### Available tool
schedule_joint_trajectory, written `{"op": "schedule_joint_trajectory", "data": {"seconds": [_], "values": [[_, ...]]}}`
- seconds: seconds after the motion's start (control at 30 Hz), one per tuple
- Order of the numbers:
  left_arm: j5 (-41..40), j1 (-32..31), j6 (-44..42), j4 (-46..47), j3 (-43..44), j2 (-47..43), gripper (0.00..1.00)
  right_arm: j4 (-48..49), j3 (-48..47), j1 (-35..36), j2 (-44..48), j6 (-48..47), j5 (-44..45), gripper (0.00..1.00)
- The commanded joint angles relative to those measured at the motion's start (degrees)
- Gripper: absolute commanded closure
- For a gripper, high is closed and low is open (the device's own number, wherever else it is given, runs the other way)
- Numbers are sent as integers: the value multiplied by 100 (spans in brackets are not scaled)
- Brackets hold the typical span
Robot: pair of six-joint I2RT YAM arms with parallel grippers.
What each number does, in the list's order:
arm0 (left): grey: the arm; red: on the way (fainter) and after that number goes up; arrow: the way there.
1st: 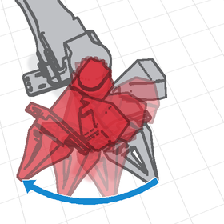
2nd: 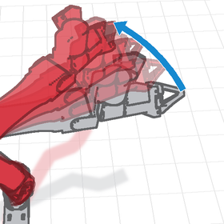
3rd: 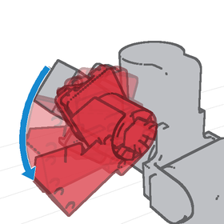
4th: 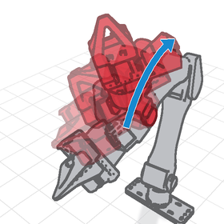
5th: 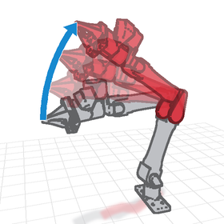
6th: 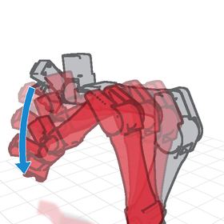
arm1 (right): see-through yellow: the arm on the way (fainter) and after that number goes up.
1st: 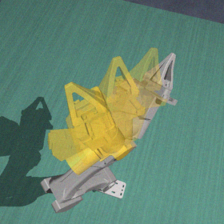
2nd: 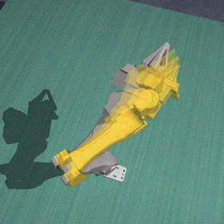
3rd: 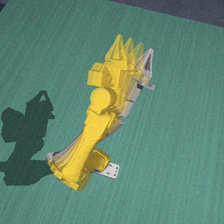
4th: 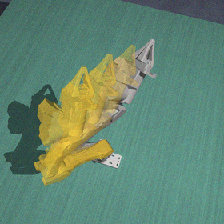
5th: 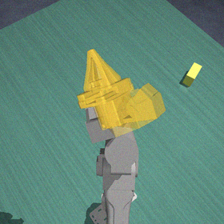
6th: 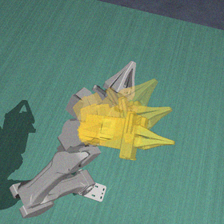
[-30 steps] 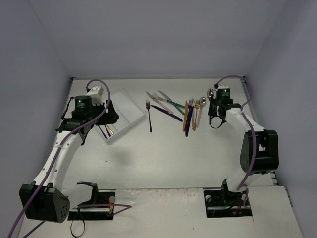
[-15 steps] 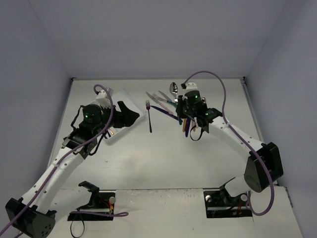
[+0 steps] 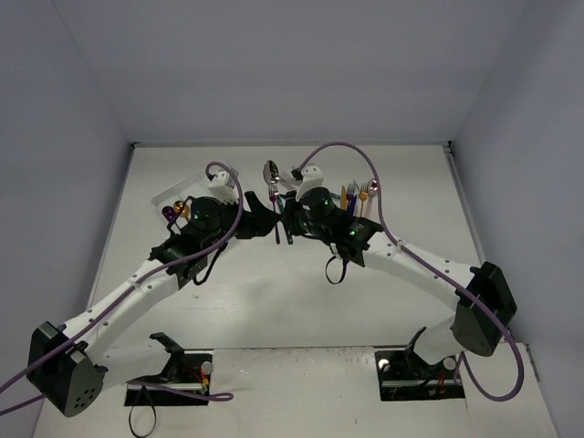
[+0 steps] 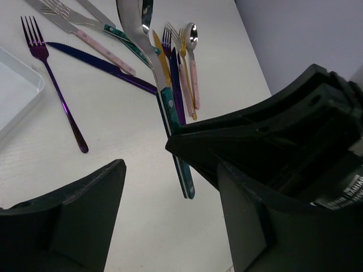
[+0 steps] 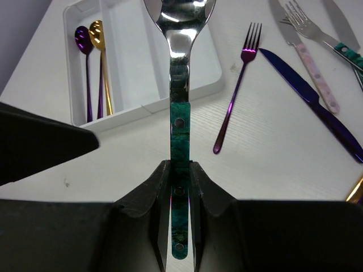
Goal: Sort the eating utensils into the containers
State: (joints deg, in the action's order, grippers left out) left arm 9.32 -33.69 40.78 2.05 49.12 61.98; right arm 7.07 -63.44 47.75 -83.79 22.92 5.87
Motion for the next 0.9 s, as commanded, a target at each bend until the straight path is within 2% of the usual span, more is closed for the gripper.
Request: {"op": "schedule_joint_trajectory", "data": {"seconds": [0.0,0.07,0.13,0.47,0.87], "values": [[-48,-23,91,636,373,153,45,848,-195,158,85,154,219,100],[-142,-23,108,631,342,176,53,914,-187,200,71,160,209,100],[-283,-23,132,640,326,201,55,975,-194,213,37,153,159,100],[-612,-9,77,913,262,95,55,1178,3,346,58,166,61,100],[-370,197,225,1272,273,358,55,1331,100,419,73,94,-86,100]]}}
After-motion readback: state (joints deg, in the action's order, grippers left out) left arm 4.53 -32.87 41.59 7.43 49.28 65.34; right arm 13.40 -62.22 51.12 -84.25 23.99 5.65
